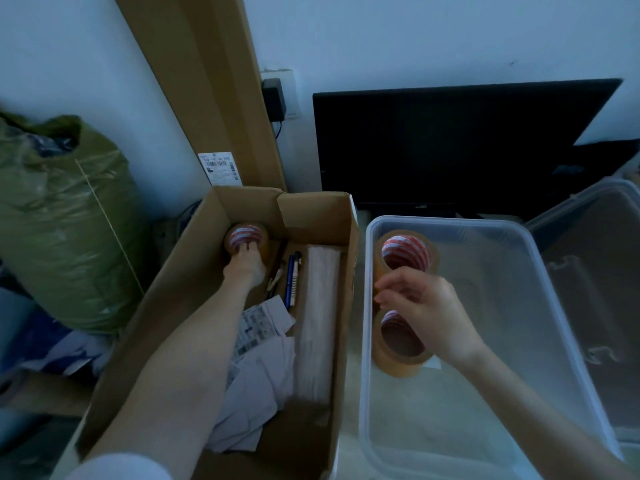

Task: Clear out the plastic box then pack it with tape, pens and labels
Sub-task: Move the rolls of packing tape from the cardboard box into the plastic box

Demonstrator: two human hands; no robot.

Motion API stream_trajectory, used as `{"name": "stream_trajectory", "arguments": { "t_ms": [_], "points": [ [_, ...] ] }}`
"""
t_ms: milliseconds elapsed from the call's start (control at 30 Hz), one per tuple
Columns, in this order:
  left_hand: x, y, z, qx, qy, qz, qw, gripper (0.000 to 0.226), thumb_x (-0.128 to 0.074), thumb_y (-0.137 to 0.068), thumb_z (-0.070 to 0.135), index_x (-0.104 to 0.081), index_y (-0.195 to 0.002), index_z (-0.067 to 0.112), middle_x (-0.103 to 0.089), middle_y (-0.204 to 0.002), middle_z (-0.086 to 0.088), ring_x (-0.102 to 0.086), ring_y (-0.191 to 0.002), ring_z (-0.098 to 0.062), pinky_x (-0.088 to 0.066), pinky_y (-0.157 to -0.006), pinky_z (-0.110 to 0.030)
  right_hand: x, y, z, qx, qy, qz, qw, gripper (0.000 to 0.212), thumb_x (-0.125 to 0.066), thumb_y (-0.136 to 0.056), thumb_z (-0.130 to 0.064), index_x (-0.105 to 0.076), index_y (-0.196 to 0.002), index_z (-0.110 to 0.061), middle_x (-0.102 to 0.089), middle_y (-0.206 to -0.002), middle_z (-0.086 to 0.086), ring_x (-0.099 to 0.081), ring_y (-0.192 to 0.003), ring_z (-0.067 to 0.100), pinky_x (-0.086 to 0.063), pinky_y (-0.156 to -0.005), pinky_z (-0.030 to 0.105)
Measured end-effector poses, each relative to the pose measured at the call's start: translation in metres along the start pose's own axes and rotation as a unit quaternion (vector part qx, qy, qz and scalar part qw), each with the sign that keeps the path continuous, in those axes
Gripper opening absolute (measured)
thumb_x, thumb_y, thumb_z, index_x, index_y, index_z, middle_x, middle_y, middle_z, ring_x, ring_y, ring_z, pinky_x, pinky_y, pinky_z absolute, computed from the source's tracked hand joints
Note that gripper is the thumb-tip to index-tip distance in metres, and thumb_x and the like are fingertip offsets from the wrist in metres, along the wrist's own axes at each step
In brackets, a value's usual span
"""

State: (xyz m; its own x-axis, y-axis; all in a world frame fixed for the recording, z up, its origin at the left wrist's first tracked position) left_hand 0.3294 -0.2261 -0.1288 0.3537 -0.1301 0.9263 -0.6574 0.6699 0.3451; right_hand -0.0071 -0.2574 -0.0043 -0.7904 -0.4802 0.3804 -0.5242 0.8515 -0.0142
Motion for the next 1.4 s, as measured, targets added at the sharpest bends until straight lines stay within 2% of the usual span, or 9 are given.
{"name": "stream_trajectory", "arguments": {
  "t_ms": [133, 300, 433, 667, 800, 933, 1100, 1267, 1400],
  "points": [
    [0.000, -0.013, -0.004, -0.016, -0.024, 0.025, 0.999, 0.047, -0.040, -0.094, 0.002, -0.035, -0.140, 0.008, -0.030, -0.149, -0.017, -0.043, -0.125, -0.039, -0.041, -0.095, -0.048, -0.006, -0.001, 0.000, 0.010, 0.019, -0.020, 1.000, 0.013, -0.070, -0.082, -0.005, -0.072, -0.083, -0.018, -0.071, -0.072, -0.003, -0.065, -0.068, 0.008, -0.050, -0.068, 0.017],
    [0.019, -0.019, -0.002, -0.052, -0.053, 0.056, 0.996, 0.039, -0.043, -0.094, 0.004, -0.045, -0.133, 0.007, -0.047, -0.133, -0.021, -0.052, -0.116, -0.039, -0.046, -0.095, -0.047, -0.007, -0.006, 0.001, -0.006, -0.029, -0.027, 0.999, 0.016, -0.068, -0.083, -0.004, -0.072, -0.082, -0.020, -0.072, -0.074, 0.002, -0.068, -0.076, 0.020, -0.055, -0.074, 0.029],
    [0.047, 0.008, 0.009, -0.123, 0.011, 0.118, 0.985, 0.038, -0.048, -0.096, 0.011, -0.049, -0.134, 0.012, -0.047, -0.139, -0.015, -0.051, -0.121, -0.031, -0.044, -0.098, -0.043, -0.010, -0.008, 0.004, -0.038, -0.106, -0.037, 0.993, 0.019, -0.064, -0.084, 0.002, -0.071, -0.084, -0.016, -0.073, -0.075, 0.007, -0.070, -0.074, 0.018, -0.055, -0.078, 0.031],
    [0.103, 0.152, 0.060, -0.384, 0.053, 0.241, 0.890, 0.029, -0.057, -0.091, 0.003, -0.060, -0.118, 0.010, -0.054, -0.120, -0.003, -0.051, -0.109, -0.018, -0.047, -0.088, -0.029, -0.012, -0.003, 0.002, -0.064, -0.170, -0.023, 0.983, 0.017, -0.064, -0.088, -0.005, -0.068, -0.097, -0.019, -0.072, -0.079, 0.001, -0.069, -0.074, 0.012, -0.054, -0.076, 0.028],
    [0.095, 0.225, 0.084, -0.476, 0.056, 0.226, 0.848, 0.038, -0.061, -0.080, -0.010, -0.061, -0.113, 0.008, -0.054, -0.115, -0.002, -0.053, -0.103, -0.015, -0.049, -0.087, -0.020, -0.025, 0.002, 0.002, -0.125, -0.232, -0.045, 0.964, 0.030, -0.065, -0.089, -0.023, -0.057, -0.118, -0.024, -0.070, -0.093, -0.003, -0.070, -0.084, 0.016, -0.055, -0.075, 0.033],
    [0.072, 0.267, 0.100, -0.518, 0.032, 0.218, 0.827, 0.036, -0.057, -0.076, -0.004, -0.061, -0.108, 0.013, -0.054, -0.111, 0.002, -0.050, -0.096, -0.012, -0.048, -0.078, -0.018, -0.036, 0.014, -0.003, -0.164, -0.315, -0.080, 0.931, 0.032, -0.063, -0.088, -0.022, -0.058, -0.119, -0.018, -0.068, -0.090, 0.001, -0.068, -0.073, 0.017, -0.057, -0.061, 0.033],
    [0.065, 0.271, 0.104, -0.514, 0.084, 0.202, 0.829, 0.033, -0.053, -0.086, 0.007, -0.057, -0.116, 0.020, -0.049, -0.120, 0.009, -0.046, -0.108, -0.005, -0.041, -0.091, -0.016, -0.024, 0.019, -0.002, -0.164, -0.333, -0.051, 0.927, 0.025, -0.060, -0.089, -0.006, -0.061, -0.114, -0.012, -0.066, -0.091, 0.013, -0.067, -0.063, 0.022, -0.055, -0.051, 0.030],
    [0.073, 0.199, 0.079, -0.367, 0.339, 0.121, 0.857, 0.029, -0.051, -0.094, 0.008, -0.059, -0.117, 0.023, -0.057, -0.114, 0.009, -0.055, -0.104, -0.001, -0.047, -0.089, -0.018, -0.013, 0.014, 0.010, -0.182, -0.323, 0.003, 0.929, 0.030, -0.058, -0.090, -0.004, -0.058, -0.119, -0.012, -0.066, -0.097, 0.016, -0.067, -0.063, 0.020, -0.054, -0.050, 0.028],
    [0.049, 0.099, 0.052, -0.237, 0.224, 0.129, 0.937, 0.028, -0.050, -0.095, 0.011, -0.058, -0.121, 0.018, -0.056, -0.123, 0.000, -0.050, -0.113, -0.009, -0.040, -0.096, -0.024, -0.010, 0.013, 0.015, -0.195, -0.340, 0.016, 0.920, 0.026, -0.055, -0.092, -0.004, -0.060, -0.116, -0.010, -0.063, -0.097, 0.020, -0.065, -0.056, 0.019, -0.052, -0.045, 0.025]
  ]
}}
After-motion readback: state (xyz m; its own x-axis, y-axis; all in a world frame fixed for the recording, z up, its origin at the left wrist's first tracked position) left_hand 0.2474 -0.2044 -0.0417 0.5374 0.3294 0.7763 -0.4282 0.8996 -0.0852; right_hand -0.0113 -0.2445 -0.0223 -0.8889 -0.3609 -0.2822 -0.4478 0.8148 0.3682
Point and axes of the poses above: each hand's wrist, its own y-axis away from the middle knuckle, its own x-axis out of the back of the hand, z = x × y, the point moved 10 cm from there along -y, towards the middle knuckle
